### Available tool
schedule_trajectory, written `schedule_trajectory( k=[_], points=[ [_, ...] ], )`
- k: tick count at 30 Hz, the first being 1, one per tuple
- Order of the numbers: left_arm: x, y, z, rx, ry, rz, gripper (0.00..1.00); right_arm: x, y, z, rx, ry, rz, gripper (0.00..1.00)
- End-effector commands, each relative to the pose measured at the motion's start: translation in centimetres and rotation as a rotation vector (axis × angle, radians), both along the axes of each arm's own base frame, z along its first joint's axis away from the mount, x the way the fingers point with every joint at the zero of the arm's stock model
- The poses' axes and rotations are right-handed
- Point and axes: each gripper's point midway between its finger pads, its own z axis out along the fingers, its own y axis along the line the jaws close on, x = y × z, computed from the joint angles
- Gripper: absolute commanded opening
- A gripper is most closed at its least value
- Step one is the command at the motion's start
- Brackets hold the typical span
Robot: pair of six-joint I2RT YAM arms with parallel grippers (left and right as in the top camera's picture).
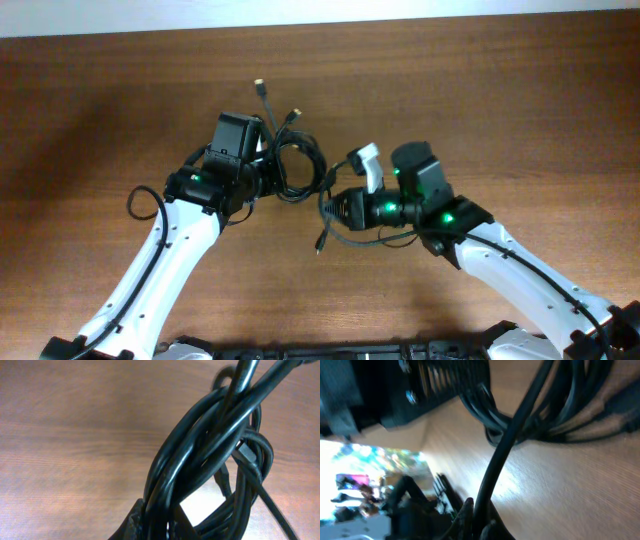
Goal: Untangle cables
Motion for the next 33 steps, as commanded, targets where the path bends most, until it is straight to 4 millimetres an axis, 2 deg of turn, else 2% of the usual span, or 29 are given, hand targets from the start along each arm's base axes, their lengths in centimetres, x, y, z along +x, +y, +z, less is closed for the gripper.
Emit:
schedule_trajectory(
  k=[1,5,12,17,21,25,30,32,33],
  points=[
    [-0.6,-2.3,0.7,-0.052,-0.035,-0.191,0.00,0.5,0.3,2.8,0.110,0.041,-0.009,0.04],
    [-1.1,-3.3,0.7,-0.037,-0.044,-0.248,0.00,1.7,0.8,5.2,0.188,-0.019,-0.033,0.04],
    [-2.7,-5.8,0.6,-0.037,-0.037,-0.330,0.00,5.0,-0.6,4.3,0.116,-0.078,-0.229,0.04],
    [-3.7,-5.5,0.0,0.012,-0.025,-0.406,0.00,6.9,-1.9,3.5,0.052,-0.125,-0.345,0.04],
    [-3.9,-5.4,-0.1,0.018,-0.016,-0.416,0.00,7.2,-2.2,3.0,0.011,-0.169,-0.346,0.04],
    [-4.1,-5.4,-0.1,0.017,-0.010,-0.417,0.00,7.6,-3.6,1.1,-0.092,-0.163,-0.406,0.04],
    [-5.1,-7.7,0.9,-0.154,0.038,-0.422,0.00,7.7,-3.6,1.0,-0.098,-0.164,-0.413,0.04],
    [-5.0,-7.5,0.8,-0.150,0.041,-0.402,0.00,7.4,-3.3,1.1,-0.086,-0.156,-0.388,0.04],
    [-4.5,-7.0,0.6,-0.138,0.052,-0.335,0.00,6.8,-2.9,1.1,-0.070,-0.142,-0.351,0.04]
  ],
)
